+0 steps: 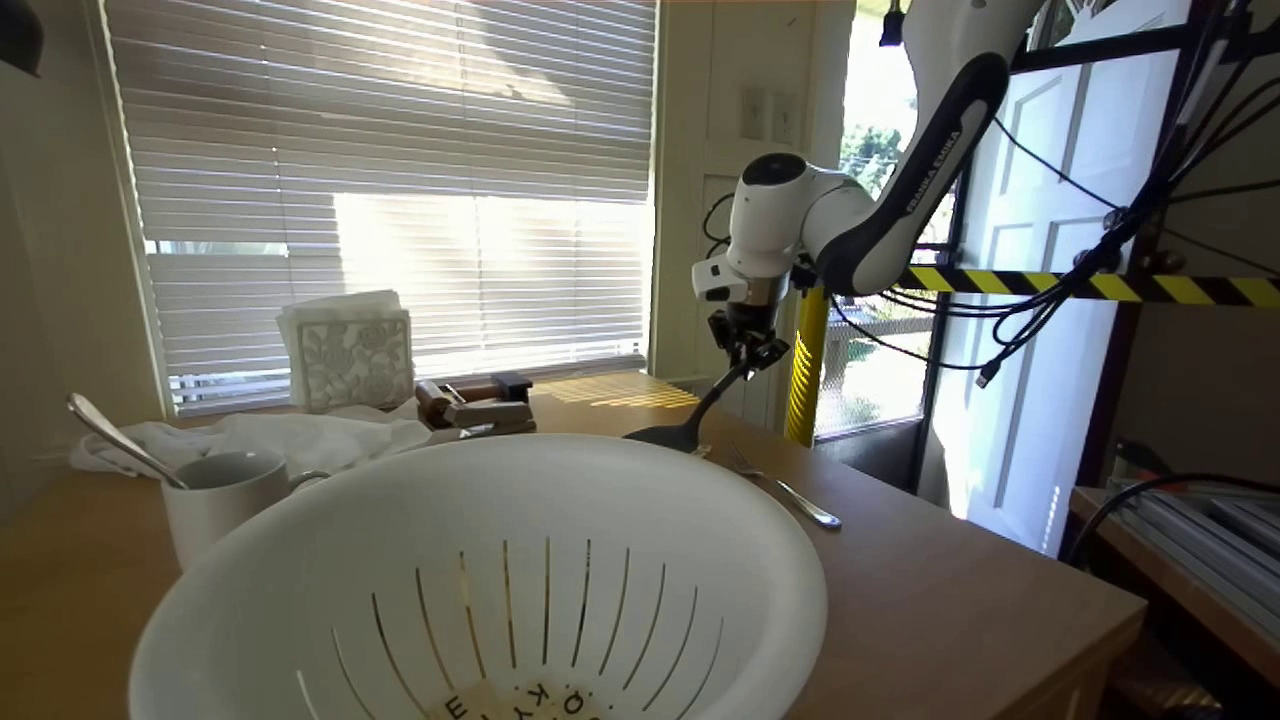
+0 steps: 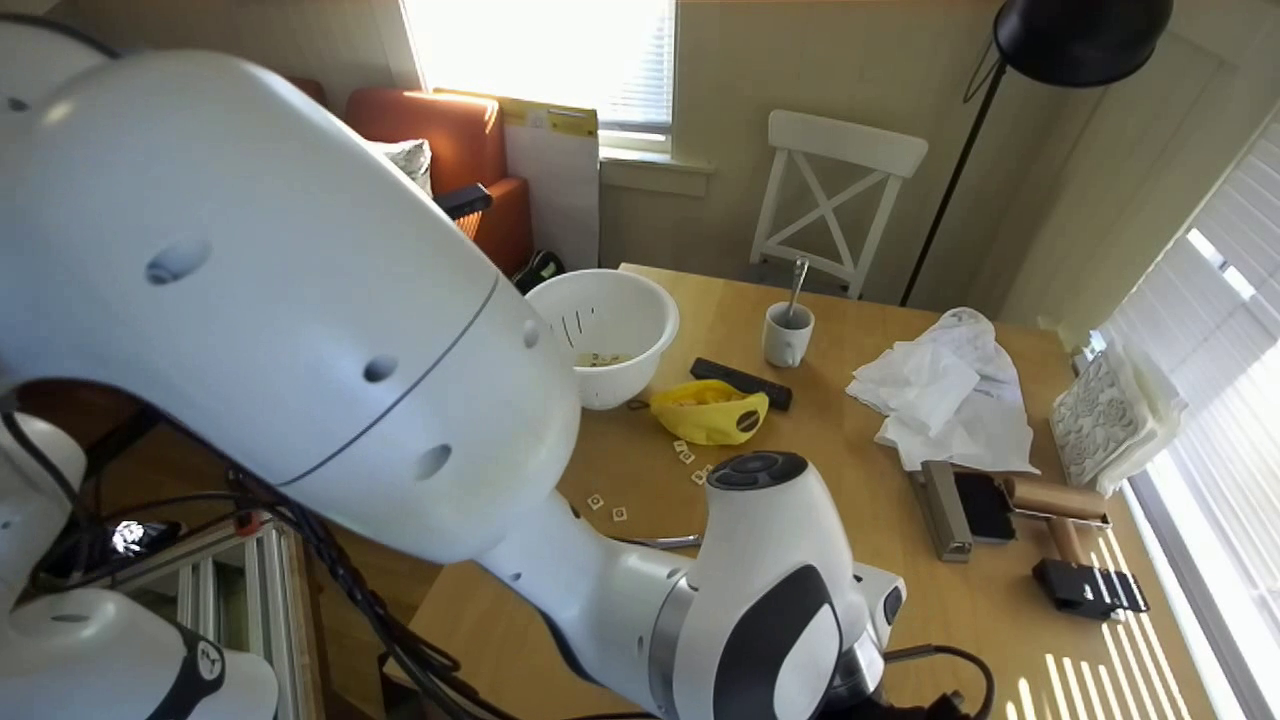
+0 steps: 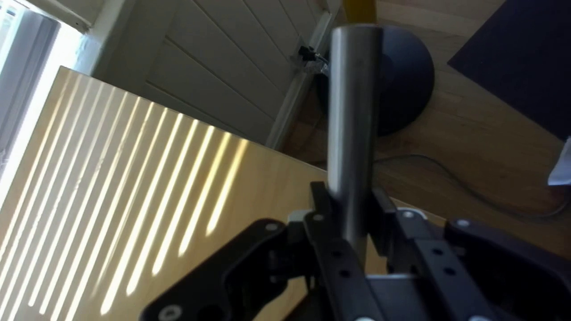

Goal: Use the spatula to move the contents on the table to the left

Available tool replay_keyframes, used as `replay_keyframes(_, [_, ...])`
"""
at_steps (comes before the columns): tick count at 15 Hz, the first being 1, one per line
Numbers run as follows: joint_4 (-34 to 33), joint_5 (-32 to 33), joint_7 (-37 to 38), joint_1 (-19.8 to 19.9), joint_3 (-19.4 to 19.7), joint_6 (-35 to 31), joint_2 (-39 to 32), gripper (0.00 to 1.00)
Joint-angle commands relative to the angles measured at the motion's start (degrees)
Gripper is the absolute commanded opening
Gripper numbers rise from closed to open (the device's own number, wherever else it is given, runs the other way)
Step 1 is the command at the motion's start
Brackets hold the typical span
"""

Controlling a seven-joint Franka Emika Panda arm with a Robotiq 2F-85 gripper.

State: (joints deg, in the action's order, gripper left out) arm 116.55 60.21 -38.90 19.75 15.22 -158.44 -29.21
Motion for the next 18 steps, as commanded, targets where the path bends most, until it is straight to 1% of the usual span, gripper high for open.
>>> replay_keyframes(1, [6.54,2.52,0.44,-0.46,0.17,0.91,5.46,0.06])
replay_keyframes(9, [14.50,1.93,1.42,-0.89,0.20,1.37,10.24,0.06])
replay_keyframes(11, [13.75,0.91,2.46,-0.89,0.02,1.41,10.04,0.06])
replay_keyframes(15, [8.80,-2.25,6.92,-0.77,-0.68,2.30,7.53,0.06])
replay_keyframes(17, [7.02,-8.48,6.33,0.04,-2.71,4.33,6.11,0.06])
replay_keyframes(18, [5.90,-12.71,4.90,0.74,-4.00,4.41,5.15,0.06])
